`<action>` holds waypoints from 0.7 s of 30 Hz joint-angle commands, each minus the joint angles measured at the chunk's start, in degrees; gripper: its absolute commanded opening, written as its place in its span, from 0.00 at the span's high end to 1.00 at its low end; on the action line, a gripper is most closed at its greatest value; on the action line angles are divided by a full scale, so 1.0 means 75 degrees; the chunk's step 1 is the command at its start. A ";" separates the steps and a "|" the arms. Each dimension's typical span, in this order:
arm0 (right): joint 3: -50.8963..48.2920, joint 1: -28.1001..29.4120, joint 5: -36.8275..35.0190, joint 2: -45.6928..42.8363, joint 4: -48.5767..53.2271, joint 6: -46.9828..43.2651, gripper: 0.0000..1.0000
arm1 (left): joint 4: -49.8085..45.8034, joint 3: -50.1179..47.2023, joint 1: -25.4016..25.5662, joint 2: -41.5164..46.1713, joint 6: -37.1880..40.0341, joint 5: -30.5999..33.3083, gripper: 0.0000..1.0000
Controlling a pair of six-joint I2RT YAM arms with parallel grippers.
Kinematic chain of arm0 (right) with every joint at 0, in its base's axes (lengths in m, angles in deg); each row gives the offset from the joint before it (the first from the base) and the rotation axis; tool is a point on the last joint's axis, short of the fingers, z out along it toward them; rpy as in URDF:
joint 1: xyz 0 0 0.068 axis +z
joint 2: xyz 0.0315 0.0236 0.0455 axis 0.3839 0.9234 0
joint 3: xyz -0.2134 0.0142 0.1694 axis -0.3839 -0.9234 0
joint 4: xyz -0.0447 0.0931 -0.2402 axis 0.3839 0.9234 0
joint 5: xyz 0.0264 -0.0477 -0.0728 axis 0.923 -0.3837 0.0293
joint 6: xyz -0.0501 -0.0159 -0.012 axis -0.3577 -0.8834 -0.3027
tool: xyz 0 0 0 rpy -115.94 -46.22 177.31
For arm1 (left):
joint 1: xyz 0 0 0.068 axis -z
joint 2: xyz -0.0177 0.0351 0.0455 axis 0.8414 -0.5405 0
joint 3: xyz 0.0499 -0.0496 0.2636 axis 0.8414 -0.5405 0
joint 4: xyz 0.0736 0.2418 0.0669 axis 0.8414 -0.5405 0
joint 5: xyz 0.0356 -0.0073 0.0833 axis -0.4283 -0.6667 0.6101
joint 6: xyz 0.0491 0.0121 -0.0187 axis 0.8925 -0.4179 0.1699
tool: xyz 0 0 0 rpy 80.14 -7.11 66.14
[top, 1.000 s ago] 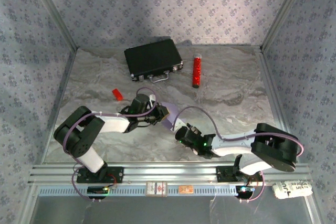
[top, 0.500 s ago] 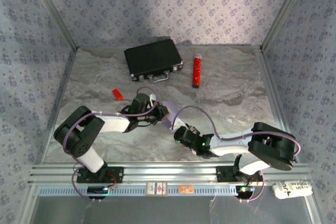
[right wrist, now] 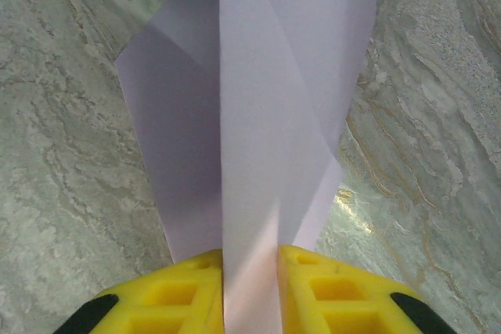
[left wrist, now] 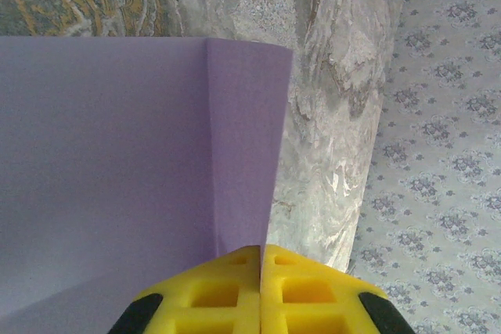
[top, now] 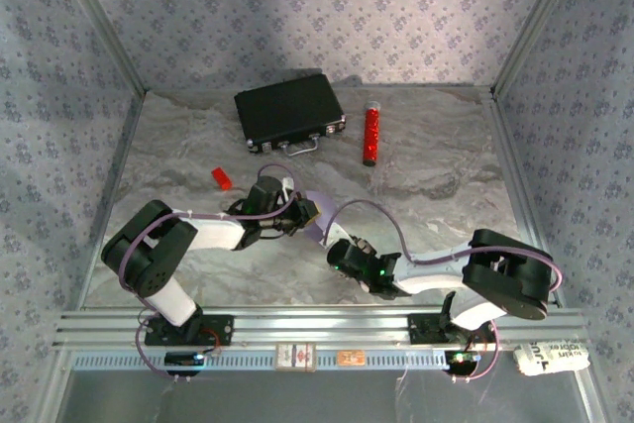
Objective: Fold a paper plane with a square sheet of paper (pick it up from the middle)
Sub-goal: Fourth fold the wing at the center of the table.
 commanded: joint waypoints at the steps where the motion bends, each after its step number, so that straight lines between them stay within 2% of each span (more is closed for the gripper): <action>1: 0.0171 -0.0020 -0.0009 0.0054 -0.0051 0.0170 0.78 | 0.0059 0.0102 -0.0047 -0.0051 0.0052 -0.0165 0.94; 9: 0.0173 -0.0079 0.0081 0.0068 -0.0099 0.0243 0.89 | 0.0056 0.0069 -0.0053 -0.0039 0.0051 -0.0139 0.94; 13: 0.0160 -0.0145 0.0212 0.0074 -0.0092 0.0343 0.93 | 0.0031 0.0067 -0.0062 -0.0010 0.0052 -0.0125 0.90; 17: 0.0140 -0.0216 0.0393 0.0074 -0.0154 0.0428 0.96 | -0.0124 0.0039 -0.0095 0.0087 0.0092 -0.0045 0.77; 19: 0.0128 -0.0244 0.0510 0.0091 -0.0191 0.0471 0.96 | -0.0205 0.0040 -0.0116 0.0171 0.0175 -0.0036 0.62; 21: 0.0137 -0.0285 0.0649 0.0152 -0.0226 0.0493 0.97 | -0.0420 0.0055 -0.0137 0.0316 0.0281 0.0038 0.53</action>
